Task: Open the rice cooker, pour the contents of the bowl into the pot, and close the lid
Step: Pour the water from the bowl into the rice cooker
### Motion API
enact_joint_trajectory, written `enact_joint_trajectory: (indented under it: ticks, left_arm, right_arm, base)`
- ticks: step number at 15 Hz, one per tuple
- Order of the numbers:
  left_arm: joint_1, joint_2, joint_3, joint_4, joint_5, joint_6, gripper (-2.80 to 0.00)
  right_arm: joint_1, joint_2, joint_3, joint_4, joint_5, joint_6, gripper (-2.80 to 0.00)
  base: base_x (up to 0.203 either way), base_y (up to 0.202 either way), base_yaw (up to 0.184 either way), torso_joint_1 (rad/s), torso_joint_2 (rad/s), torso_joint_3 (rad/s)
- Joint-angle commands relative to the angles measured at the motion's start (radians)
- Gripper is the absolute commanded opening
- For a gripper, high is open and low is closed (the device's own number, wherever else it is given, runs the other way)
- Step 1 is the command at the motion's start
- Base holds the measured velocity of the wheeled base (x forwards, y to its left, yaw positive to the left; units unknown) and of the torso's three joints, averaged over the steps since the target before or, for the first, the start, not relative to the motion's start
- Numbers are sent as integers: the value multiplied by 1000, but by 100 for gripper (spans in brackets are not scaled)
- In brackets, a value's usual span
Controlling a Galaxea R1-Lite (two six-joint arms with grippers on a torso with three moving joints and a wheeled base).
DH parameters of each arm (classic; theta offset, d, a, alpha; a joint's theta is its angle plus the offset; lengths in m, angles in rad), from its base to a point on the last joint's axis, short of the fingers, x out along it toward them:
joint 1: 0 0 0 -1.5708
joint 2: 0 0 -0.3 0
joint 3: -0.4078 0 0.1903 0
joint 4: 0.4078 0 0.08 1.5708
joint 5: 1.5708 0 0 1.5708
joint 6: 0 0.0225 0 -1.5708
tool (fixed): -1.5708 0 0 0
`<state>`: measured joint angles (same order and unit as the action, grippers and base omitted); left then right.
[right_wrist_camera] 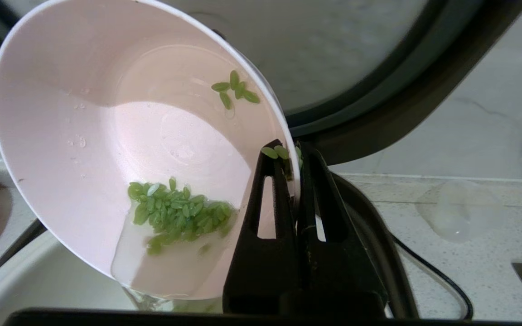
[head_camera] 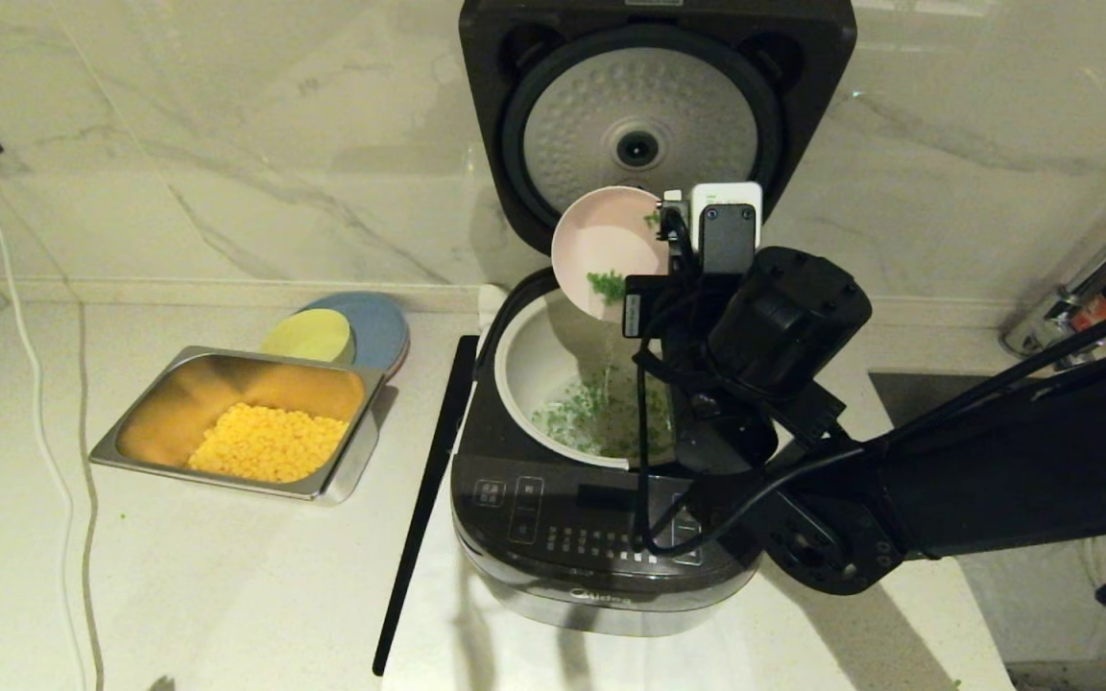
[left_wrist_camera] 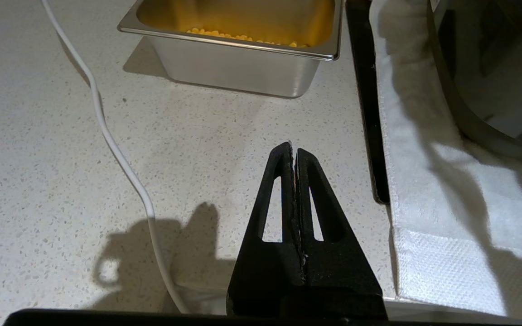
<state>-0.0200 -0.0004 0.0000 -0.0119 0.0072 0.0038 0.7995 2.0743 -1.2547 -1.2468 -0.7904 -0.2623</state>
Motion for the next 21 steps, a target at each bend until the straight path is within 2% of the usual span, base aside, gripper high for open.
enact_joint_trajectory:
  ticks: [1, 8, 10, 12, 14, 17, 19, 21]
  left_arm:
    - [0, -1, 9, 0, 0, -1, -280]
    - [0, -1, 9, 0, 0, -1, -280]
    - [0, -1, 9, 0, 0, -1, -280]
    - [0, -1, 9, 0, 0, 1, -280]
    - [0, -1, 9, 0, 0, -1, -280]
    - [0, -1, 9, 0, 0, 1, -280]
    - [0, -1, 9, 0, 0, 1, -280]
    - [0, -1, 9, 0, 0, 1, -280]
  right_arm:
    - [11, 10, -2, -12, -6, -22, -280]
    - [25, 38, -48, -26, -12, -50, -280]
    - [30, 5, -51, 28, -22, -71, -280]
    - [30, -42, -69, 148, -29, -57, -280]
    - [29, -93, -75, 313, -29, -2, -280]
    - [20, -184, -142, 698, -14, 192, -280]
    - [9, -261, -207, 1014, 54, 336, -280]
    - [-1, -329, -293, 1354, 174, 488, -280]
  base:
    - [0, 0, 0, 0, 0, 0]
    - [0, 0, 0, 0, 0, 0]
    - [0, 0, 0, 0, 0, 0]
    - [0, 0, 0, 0, 0, 0]
    - [0, 0, 0, 0, 0, 0]
    - [0, 0, 0, 0, 0, 0]
    - [0, 0, 0, 0, 0, 0]
    - [0, 0, 0, 0, 0, 0]
